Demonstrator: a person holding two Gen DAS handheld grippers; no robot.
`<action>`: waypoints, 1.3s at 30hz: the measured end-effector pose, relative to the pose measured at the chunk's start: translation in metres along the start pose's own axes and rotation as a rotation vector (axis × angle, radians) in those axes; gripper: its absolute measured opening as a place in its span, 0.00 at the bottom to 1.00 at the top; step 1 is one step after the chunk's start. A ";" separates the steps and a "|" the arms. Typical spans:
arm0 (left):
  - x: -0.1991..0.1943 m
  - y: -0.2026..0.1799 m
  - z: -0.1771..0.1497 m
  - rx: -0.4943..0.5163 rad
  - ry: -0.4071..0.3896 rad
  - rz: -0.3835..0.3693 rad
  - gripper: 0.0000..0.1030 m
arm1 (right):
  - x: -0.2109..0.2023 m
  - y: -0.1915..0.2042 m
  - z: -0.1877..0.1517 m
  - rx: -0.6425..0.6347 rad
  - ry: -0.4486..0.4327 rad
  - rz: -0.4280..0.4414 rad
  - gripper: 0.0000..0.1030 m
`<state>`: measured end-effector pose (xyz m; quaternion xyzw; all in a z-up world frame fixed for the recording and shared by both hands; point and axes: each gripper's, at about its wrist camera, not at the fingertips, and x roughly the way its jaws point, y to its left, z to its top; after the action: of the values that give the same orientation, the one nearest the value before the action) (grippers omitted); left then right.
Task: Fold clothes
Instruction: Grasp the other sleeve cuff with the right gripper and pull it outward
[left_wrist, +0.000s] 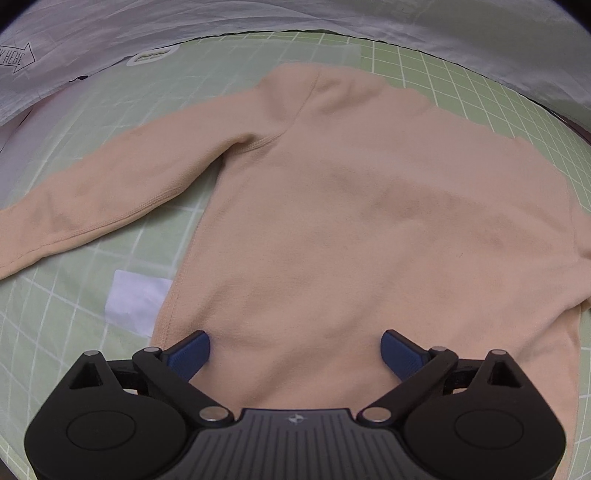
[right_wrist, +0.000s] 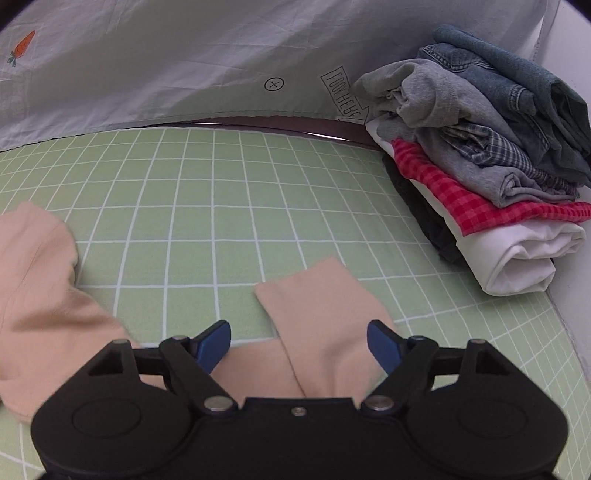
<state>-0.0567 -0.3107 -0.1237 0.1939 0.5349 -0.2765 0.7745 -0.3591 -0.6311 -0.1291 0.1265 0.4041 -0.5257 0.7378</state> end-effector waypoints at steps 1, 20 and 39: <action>0.001 0.000 0.000 -0.013 0.002 0.004 0.99 | 0.006 -0.002 0.002 -0.004 0.003 0.001 0.68; 0.000 -0.002 -0.001 -0.046 -0.013 0.017 1.00 | -0.067 -0.115 -0.082 0.361 -0.053 -0.201 0.02; 0.000 -0.004 -0.009 -0.061 -0.057 0.022 1.00 | -0.082 -0.115 -0.135 0.465 0.126 -0.144 0.10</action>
<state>-0.0659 -0.3085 -0.1267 0.1681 0.5185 -0.2568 0.7981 -0.5318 -0.5415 -0.1286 0.2961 0.3256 -0.6468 0.6228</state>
